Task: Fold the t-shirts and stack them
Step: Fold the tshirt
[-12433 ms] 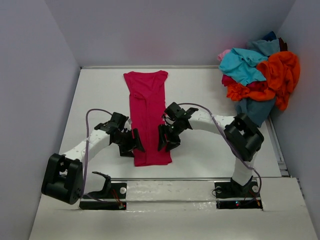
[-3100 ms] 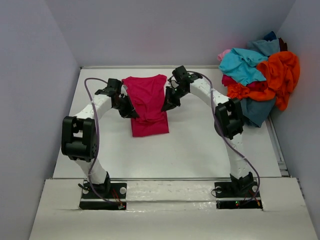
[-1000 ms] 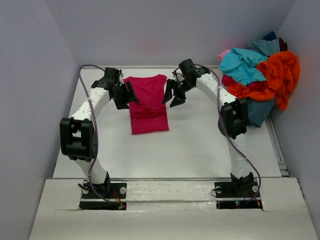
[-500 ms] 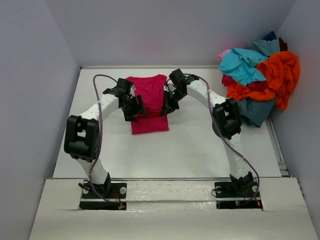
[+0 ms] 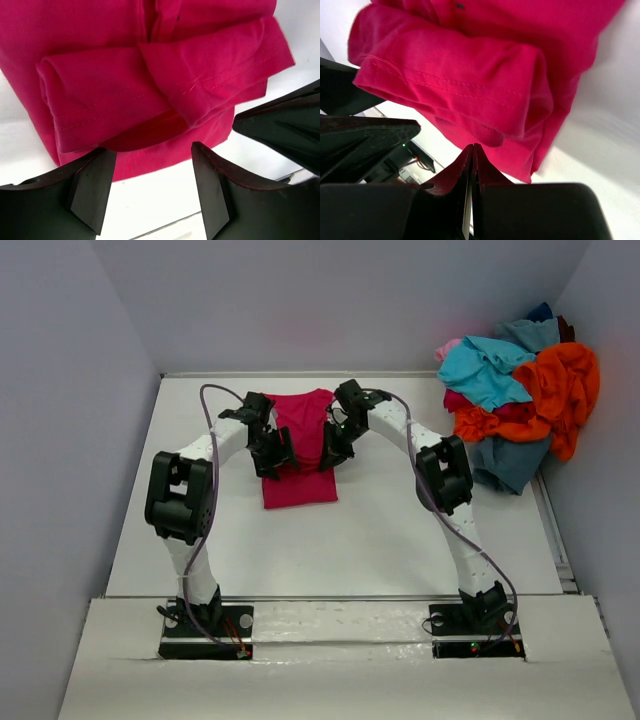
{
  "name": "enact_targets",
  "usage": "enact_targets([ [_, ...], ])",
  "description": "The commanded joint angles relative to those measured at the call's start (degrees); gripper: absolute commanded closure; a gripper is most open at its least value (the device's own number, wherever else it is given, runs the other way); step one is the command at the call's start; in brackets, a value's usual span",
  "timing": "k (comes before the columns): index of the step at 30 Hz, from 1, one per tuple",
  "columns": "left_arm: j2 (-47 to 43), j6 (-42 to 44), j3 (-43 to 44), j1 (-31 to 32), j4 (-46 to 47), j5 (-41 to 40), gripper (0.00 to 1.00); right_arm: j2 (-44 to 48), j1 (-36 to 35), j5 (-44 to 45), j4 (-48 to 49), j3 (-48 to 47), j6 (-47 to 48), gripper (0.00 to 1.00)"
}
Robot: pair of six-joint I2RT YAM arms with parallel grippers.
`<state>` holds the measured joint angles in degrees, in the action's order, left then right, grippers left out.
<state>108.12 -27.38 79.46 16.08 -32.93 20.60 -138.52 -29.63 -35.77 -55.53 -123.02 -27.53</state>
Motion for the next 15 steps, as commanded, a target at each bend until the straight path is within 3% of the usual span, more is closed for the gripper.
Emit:
enact_targets([
  [1, 1.65, 1.10, 4.46, 0.27, -1.35, -1.08, 0.28, -2.54, -0.17, 0.26, -0.99, -4.94, 0.90, 0.93],
  [15, 6.84, 0.22, 10.45, 0.27, -0.38, -3.90, 0.28, -7.20, -0.17, 3.60, -2.92, -14.61, 0.11, 0.89],
])
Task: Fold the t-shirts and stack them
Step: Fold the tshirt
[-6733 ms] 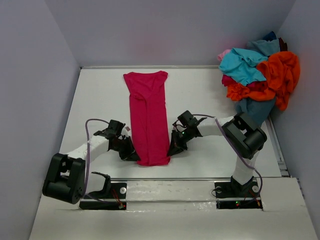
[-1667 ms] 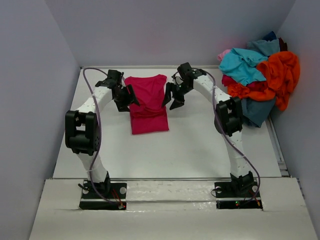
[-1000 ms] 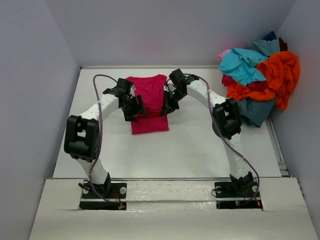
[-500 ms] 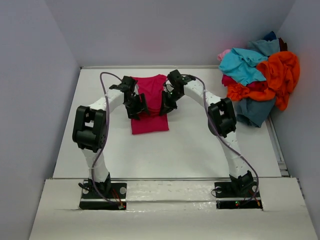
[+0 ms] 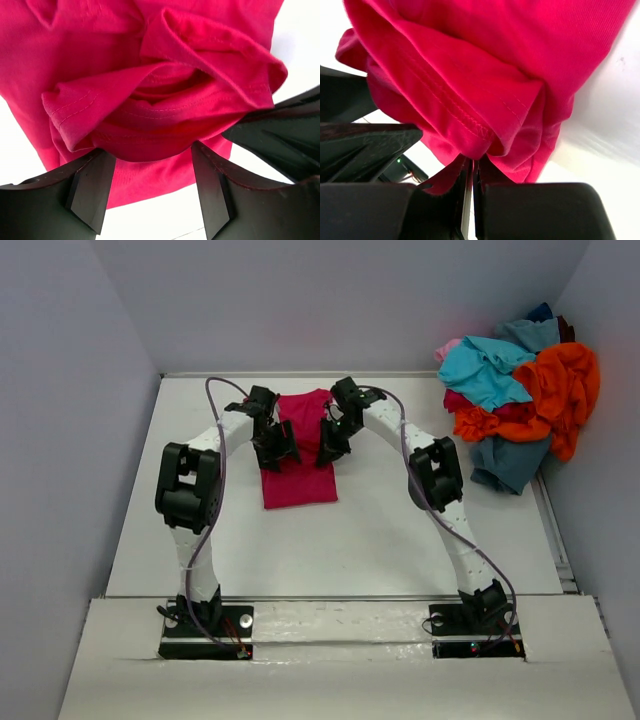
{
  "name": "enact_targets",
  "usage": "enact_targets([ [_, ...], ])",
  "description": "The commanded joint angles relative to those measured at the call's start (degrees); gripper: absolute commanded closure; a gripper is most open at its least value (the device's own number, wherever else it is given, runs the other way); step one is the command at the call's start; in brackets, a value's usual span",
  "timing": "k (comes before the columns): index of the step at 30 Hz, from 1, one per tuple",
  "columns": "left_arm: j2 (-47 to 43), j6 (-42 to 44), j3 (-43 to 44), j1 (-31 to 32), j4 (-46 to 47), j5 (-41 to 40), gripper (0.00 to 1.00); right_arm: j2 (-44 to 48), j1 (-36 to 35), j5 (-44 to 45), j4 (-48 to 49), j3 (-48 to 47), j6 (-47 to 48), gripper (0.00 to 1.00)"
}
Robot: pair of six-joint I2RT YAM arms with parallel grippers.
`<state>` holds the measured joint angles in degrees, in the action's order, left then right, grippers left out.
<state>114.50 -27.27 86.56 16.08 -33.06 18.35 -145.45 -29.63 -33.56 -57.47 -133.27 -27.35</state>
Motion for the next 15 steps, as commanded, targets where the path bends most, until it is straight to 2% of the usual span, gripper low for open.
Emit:
enact_targets([
  [1, 0.64, 0.11, 4.04, 0.27, -0.08, -1.91, 0.28, -0.36, -0.17, 1.48, -0.97, -4.97, -0.15, 0.89],
  [5, 2.04, -0.24, 5.98, 0.27, 0.45, -3.75, 0.28, -0.36, 0.36, 2.18, -0.36, -4.98, -0.68, 0.82],
  [7, 2.48, -0.33, 7.03, 0.27, 0.71, -4.89, 0.28, 0.07, 0.89, 2.71, 0.52, -4.89, -0.77, 0.72],
  [8, 2.66, -0.33, 7.13, 0.27, 1.06, -5.25, 0.29, 0.16, 0.89, 3.15, 0.95, -4.80, -0.77, 0.62],
  [12, 2.75, -1.03, 7.56, 0.27, 2.30, -8.06, 0.29, 0.16, 1.41, 4.55, 1.66, -4.63, -0.68, 0.49],
  [15, 3.27, -1.30, 8.00, 0.27, 3.00, -9.38, 0.29, 0.25, 1.41, 4.82, 2.89, -4.54, -1.03, 0.46],
])
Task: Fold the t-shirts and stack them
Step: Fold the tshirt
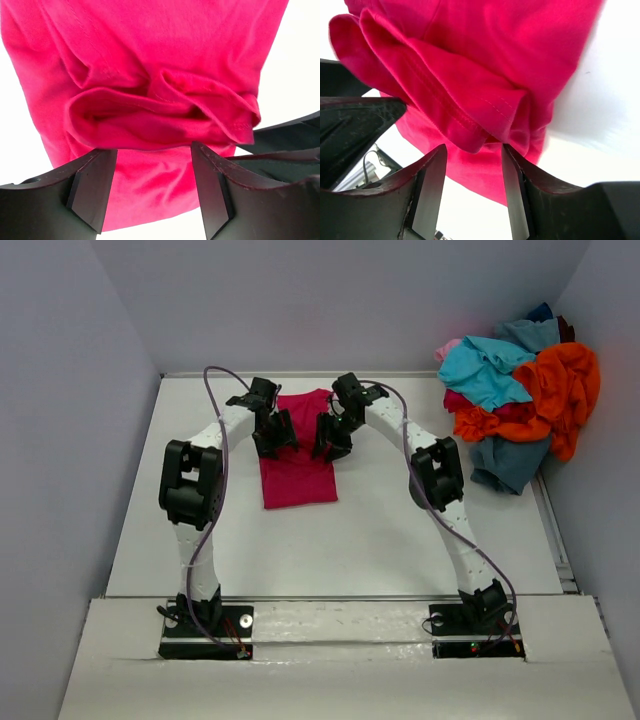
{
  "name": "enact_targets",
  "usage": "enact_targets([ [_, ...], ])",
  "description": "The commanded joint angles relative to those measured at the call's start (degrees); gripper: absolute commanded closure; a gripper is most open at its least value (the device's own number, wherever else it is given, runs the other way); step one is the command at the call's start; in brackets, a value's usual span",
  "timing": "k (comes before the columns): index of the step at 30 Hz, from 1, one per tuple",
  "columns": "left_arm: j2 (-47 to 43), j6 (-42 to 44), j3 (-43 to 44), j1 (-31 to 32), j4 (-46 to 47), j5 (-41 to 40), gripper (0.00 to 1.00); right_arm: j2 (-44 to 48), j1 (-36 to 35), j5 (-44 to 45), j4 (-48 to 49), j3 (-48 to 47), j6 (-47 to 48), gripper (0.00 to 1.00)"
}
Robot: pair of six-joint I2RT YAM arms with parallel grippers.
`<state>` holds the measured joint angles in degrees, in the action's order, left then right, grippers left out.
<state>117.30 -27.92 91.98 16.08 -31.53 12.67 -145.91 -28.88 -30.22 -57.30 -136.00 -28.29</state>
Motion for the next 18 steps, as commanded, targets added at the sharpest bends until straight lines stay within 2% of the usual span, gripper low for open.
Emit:
enact_targets([
  [1, 0.65, -0.64, 2.76, 0.27, 1.56, -4.31, 0.29, 0.80, 0.67, 1.74, 2.98, -1.72, -0.27, 0.46],
  [8, 2.24, -1.08, 5.05, 0.27, 1.29, -5.11, 0.29, 0.80, 1.20, 1.92, 4.04, -3.04, -1.33, 0.45],
  [18, 2.41, -0.73, 4.96, 0.27, 0.94, -5.55, 0.29, 0.80, 1.20, 3.50, 3.68, -2.86, -0.45, 0.49],
])
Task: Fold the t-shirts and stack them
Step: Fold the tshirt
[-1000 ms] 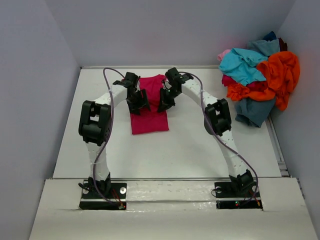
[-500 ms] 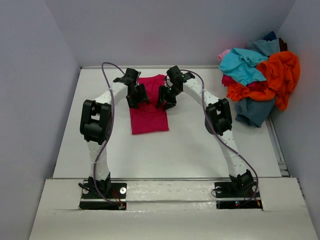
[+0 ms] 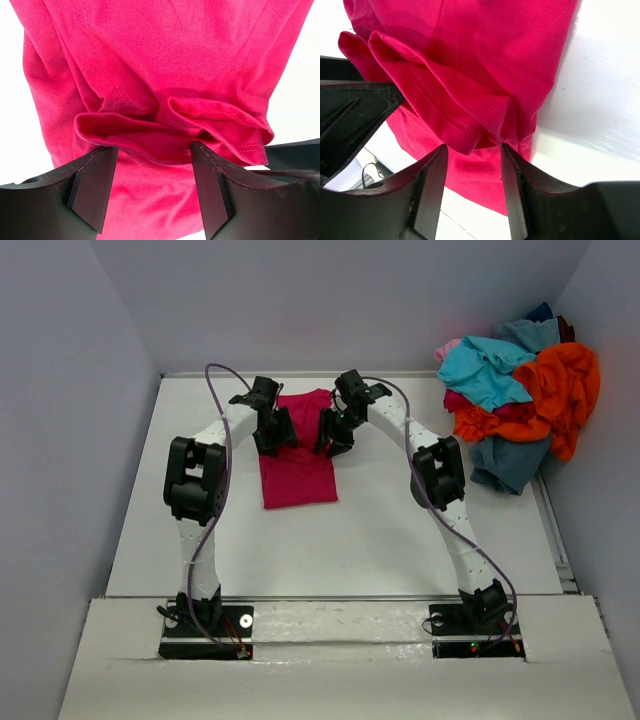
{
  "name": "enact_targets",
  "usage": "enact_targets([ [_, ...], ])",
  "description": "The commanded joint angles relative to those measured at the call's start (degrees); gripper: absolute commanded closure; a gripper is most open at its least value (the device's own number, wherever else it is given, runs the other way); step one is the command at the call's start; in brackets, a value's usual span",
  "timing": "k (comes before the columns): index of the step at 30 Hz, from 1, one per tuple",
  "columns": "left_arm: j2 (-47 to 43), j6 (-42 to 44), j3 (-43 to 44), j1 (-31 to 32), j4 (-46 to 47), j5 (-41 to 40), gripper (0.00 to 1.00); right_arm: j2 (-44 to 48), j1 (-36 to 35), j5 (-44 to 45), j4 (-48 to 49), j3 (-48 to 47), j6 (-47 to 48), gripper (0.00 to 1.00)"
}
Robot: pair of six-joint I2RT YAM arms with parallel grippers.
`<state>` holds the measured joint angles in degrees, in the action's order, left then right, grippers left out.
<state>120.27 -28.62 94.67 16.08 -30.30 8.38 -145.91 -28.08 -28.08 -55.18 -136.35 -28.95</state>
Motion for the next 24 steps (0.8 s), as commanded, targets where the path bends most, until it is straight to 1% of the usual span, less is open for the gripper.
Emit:
enact_targets([
  [1, -0.47, -0.03, 2.36, 0.27, -0.37, -1.26, 0.29, 0.71, 0.39, 1.62, 1.56, -2.51, 0.30, 0.50],
  [5, -0.38, 0.23, 2.62, 0.27, -0.72, -1.70, 0.29, 0.71, 0.39, 1.80, 1.04, -2.51, 0.73, 0.51],
  [11, -0.04, 0.23, 3.06, -0.26, -0.81, -2.05, 0.29, 1.85, 0.92, 4.61, 0.42, -2.16, 1.88, 0.50],
  [14, 0.67, 0.15, 4.11, -0.26, -0.98, -2.23, 0.29, 2.55, 0.92, 4.79, 2.26, -1.11, 1.62, 0.50],
  [16, 1.19, -0.12, 4.90, -0.78, -1.16, -2.32, 0.29, 2.12, 1.44, 4.61, 2.71, -1.63, 1.09, 0.50],
  [18, 1.55, -0.21, 5.43, -0.78, -1.25, -2.40, 0.29, 1.24, 1.44, 4.35, 2.53, -3.65, 0.82, 0.52],
  [19, 1.90, -0.29, 5.78, -0.78, -1.42, -2.58, 0.29, 0.37, 1.44, 4.08, 2.53, -4.26, 0.56, 0.54],
  [20, 1.99, -0.29, 5.79, -0.78, -1.42, -2.58, 0.29, 0.10, 1.44, 3.82, 2.71, -4.53, 0.39, 0.60],
  [21, 2.08, -0.38, 5.79, -0.78, -1.42, -2.67, 0.29, -0.17, 1.97, 2.95, 3.32, -4.62, 0.04, 0.71],
  [24, 2.25, -0.38, 5.52, -0.78, -1.34, -2.76, 0.29, -1.05, 1.97, 1.97, 4.20, -4.71, -0.84, 0.89],
])
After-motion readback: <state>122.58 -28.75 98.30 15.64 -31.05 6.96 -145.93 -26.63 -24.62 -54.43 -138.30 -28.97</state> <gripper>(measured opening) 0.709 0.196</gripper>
